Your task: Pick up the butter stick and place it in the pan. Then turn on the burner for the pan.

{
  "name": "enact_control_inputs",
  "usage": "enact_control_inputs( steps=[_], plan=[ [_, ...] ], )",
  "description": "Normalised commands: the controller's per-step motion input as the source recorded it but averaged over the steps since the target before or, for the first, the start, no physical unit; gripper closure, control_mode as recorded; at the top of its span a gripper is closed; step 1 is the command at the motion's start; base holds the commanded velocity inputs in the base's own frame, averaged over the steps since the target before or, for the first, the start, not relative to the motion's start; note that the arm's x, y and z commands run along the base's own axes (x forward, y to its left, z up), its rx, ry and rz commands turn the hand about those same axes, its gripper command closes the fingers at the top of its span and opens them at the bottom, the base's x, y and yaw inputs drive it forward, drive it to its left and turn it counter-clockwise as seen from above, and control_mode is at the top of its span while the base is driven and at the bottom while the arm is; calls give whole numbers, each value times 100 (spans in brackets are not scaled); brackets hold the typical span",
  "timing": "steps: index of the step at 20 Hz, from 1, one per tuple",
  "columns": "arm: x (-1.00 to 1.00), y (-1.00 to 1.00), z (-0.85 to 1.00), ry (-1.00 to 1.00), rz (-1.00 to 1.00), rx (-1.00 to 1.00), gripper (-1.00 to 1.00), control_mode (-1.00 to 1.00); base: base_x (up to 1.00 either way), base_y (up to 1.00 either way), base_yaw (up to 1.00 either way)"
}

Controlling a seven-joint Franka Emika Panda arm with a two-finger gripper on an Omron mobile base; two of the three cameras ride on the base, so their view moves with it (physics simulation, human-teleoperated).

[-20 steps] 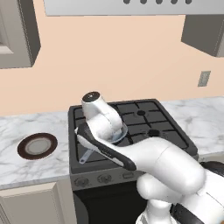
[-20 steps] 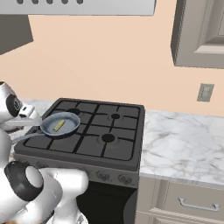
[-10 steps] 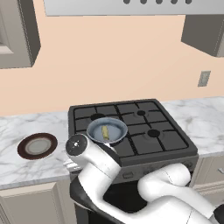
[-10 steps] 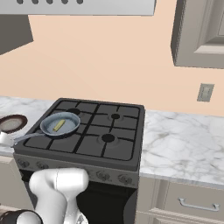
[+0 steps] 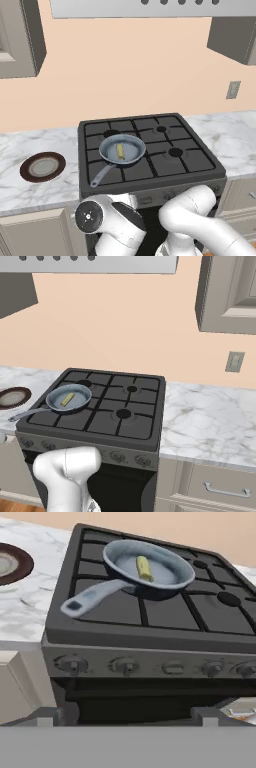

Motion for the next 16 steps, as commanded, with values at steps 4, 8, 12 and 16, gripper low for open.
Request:
enact_control_inputs(
  steps=[4,8,12,16],
  plan=[
    [-33,1,-20,-24,7,0,-100,-100,0,0,0],
    [-6,-5,-26,-25,4,0,-100,-100,0,0,0],
    [0,-17,-16,-22,7,3,-100,-100,0,0,0],
    [19,-12,-20,-19,5,5,-100,-100,0,0,0]
  ],
)
